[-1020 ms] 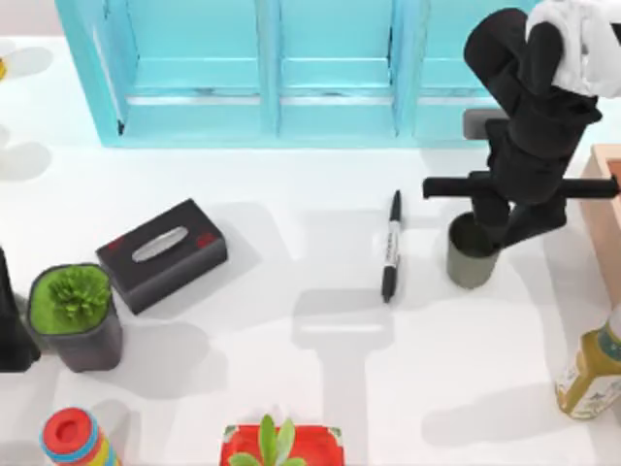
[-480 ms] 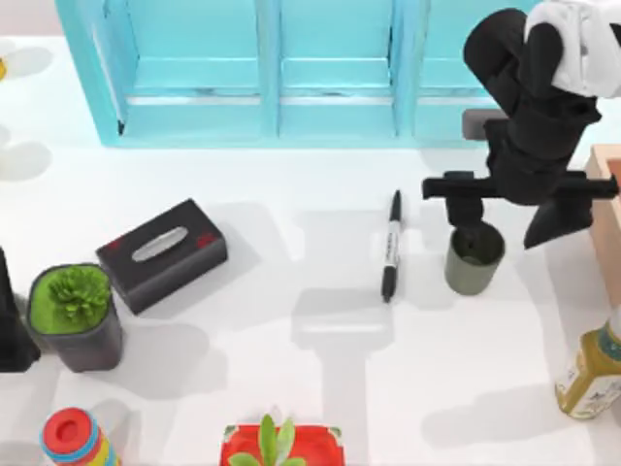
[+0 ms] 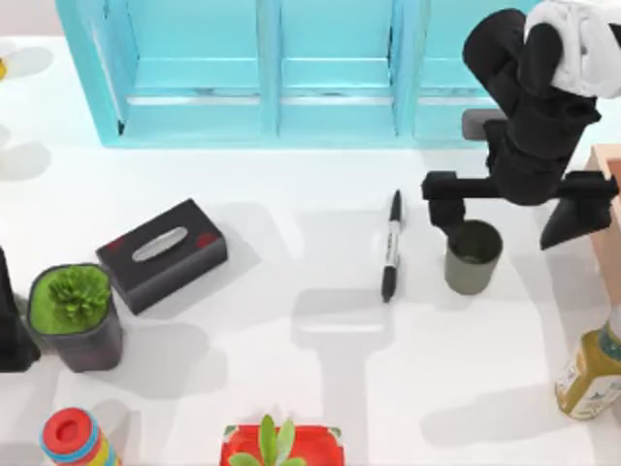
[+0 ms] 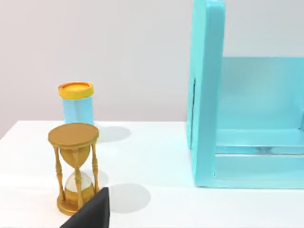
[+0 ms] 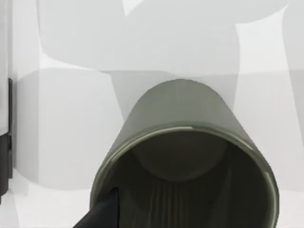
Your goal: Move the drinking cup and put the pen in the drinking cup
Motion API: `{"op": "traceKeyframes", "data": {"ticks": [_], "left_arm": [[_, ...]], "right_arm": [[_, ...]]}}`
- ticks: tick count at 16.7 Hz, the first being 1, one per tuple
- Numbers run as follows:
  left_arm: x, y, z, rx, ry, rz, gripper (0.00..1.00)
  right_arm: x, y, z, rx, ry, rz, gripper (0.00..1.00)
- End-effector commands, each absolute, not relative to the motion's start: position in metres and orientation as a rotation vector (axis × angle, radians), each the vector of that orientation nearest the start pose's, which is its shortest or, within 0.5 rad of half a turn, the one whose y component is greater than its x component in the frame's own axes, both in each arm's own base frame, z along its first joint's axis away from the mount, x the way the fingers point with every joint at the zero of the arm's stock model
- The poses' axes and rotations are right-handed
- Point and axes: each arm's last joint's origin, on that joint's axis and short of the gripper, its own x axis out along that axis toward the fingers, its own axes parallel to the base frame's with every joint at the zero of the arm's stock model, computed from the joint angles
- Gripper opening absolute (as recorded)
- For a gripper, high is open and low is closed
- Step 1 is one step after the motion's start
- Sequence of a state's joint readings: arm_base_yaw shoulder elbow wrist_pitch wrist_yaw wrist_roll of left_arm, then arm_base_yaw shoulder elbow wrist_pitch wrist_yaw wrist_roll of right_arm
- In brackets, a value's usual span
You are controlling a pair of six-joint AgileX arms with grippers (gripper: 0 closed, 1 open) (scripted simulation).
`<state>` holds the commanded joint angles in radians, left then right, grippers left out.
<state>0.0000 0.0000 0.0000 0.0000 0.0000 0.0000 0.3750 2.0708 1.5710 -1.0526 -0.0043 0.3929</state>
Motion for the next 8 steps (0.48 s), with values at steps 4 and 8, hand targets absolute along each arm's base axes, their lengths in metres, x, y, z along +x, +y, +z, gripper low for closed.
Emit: {"op": "traceKeyframes", "data": {"ticks": [4, 8], "left_arm": [[0.106, -0.001, 0.160, 0.000, 0.000, 0.000, 1.00], [0.106, -0.001, 0.160, 0.000, 0.000, 0.000, 1.00]], "right_arm": [[0.370, 0.149, 0.172, 0.020, 1.553, 0.000, 1.00], [0.379, 0.154, 0.203, 0.014, 1.561, -0.002, 1.00]]}}
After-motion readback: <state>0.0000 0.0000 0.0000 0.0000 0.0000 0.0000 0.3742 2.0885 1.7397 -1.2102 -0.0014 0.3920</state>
